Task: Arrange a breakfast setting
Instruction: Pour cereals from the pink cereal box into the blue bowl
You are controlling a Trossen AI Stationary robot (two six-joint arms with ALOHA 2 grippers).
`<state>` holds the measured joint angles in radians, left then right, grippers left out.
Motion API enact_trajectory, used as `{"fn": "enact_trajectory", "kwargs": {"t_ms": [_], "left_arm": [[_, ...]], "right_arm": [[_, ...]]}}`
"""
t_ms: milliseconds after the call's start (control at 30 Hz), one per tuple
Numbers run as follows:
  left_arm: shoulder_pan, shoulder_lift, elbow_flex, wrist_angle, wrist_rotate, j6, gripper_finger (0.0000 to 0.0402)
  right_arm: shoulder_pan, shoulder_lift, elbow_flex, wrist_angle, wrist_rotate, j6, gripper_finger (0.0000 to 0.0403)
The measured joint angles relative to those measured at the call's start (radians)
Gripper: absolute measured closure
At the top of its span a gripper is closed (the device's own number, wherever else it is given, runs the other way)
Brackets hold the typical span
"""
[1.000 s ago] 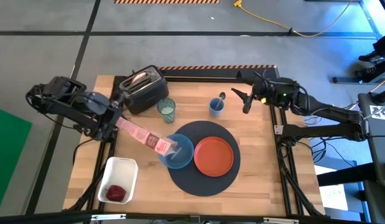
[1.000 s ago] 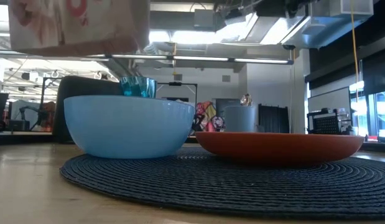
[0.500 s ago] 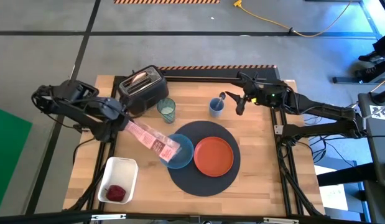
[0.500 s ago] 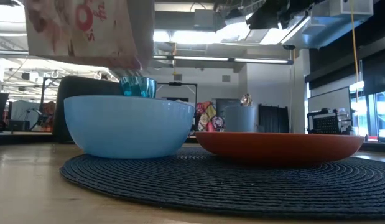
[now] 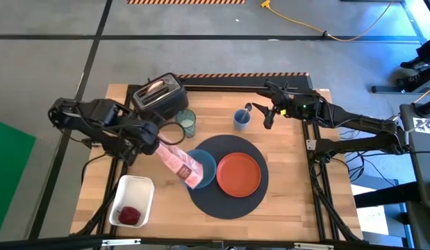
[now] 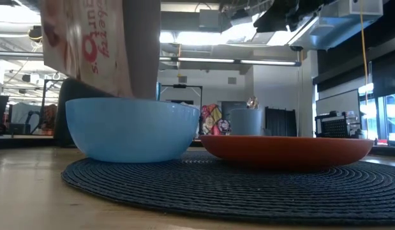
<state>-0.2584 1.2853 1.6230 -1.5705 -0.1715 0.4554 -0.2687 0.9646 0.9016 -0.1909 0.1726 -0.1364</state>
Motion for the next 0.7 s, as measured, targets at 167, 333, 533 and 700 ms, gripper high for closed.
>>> {"fn": "enact_trajectory", "kwargs": {"t_ms": [167,333,533,700], "left_arm": [[-0.007,0.031,0.0,0.0,-0.004,0.001,0.0262],[-0.058,0.058,0.0,0.0,-0.057,0.06,0.0262],[-0.122,0.063,0.0,0.0,-0.113,0.073,0.0262],[-0.184,0.063,0.0,0.0,-0.145,0.072,0.0262]], "right_arm": [[0.0,0.0,0.0,0.0,0.0,0.0,0.0191],[0.0,0.0,0.0,-0.017,0.0,0.0,0.0191],[0.0,0.0,0.0,-0.037,0.0,0.003,0.0191],[0.0,0.0,0.0,-0.051,0.0,0.023,0.0191]]}}
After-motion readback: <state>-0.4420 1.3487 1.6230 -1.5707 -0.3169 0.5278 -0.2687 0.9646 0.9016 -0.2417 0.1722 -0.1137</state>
